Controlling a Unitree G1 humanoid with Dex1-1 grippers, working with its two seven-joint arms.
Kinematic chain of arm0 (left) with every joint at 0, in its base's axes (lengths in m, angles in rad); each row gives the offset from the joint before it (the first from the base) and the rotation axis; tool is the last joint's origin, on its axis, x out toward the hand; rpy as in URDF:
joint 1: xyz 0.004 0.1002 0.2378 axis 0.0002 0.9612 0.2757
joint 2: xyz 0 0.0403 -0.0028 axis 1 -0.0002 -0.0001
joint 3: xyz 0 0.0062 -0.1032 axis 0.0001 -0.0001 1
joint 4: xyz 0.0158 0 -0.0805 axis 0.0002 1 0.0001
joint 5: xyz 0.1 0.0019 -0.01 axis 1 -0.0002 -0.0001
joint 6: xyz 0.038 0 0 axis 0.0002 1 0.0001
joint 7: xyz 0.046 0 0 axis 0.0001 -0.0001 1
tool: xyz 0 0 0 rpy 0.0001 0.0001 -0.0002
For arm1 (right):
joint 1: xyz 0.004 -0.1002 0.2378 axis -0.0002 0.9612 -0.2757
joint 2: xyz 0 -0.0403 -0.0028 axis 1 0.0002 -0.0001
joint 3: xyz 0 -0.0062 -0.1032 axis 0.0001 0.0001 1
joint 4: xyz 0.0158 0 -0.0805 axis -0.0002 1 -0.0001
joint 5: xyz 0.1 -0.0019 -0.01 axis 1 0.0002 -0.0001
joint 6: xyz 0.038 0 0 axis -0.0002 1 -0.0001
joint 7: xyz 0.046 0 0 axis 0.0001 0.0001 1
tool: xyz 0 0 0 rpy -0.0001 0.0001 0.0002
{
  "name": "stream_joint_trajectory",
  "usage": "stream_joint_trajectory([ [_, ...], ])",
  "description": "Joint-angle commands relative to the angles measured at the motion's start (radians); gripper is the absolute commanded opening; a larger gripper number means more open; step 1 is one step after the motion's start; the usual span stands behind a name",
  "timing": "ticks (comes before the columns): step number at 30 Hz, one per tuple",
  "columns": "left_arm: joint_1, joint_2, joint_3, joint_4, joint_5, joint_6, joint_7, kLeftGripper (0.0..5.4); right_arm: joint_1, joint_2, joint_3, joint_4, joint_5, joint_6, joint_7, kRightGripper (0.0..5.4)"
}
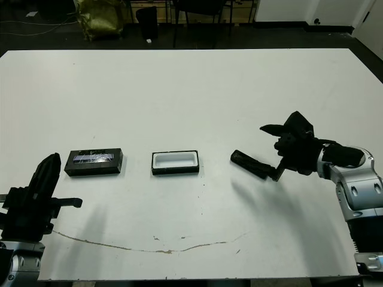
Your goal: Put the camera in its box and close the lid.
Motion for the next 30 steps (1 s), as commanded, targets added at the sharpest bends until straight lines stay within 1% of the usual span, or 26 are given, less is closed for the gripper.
stream_joint_trajectory([
  [1,0.01,0.012,0.0,0.01,0.005,0.018,0.001,0.0,-0.01,-0.013,0.014,0.047,-0.028,-0.04,0.029,5.38],
  [4,0.01,0.013,-0.001,0.016,0.011,0.007,-0.006,0.0,-0.012,-0.007,0.015,0.081,-0.036,-0.04,0.037,5.38],
  [8,0.014,0.012,-0.001,0.007,0.006,0.021,0.0,0.0,-0.009,-0.009,0.025,0.108,-0.052,-0.045,0.047,5.38],
  [14,0.015,0.01,-0.001,0.017,0.004,0.012,-0.006,0.0,-0.003,-0.009,0.042,0.116,-0.071,-0.002,0.051,5.38],
  [17,0.015,0.011,0.001,0.019,0.004,0.011,-0.007,0.0,0.002,-0.006,0.058,0.122,-0.086,0.006,0.05,5.38],
  [20,0.012,0.012,0.003,0.028,0.009,0.001,-0.011,0.0,0.008,0.002,0.074,0.132,-0.11,0.01,0.037,5.38],
  [23,0.011,0.009,0.005,0.033,0.006,-0.002,-0.014,0.0,0.021,0.023,0.072,0.143,-0.109,0.032,0.012,5.38],
  [26,0.012,0.007,0.005,0.023,0.004,0.008,-0.005,0.0,0.041,0.035,0.079,0.124,-0.127,0.044,-0.036,5.01],
  [30,0.013,0.01,0.007,0.017,0.007,0.016,0.001,0.0,0.064,0.042,0.087,0.09,-0.144,0.058,-0.098,4.13],
])
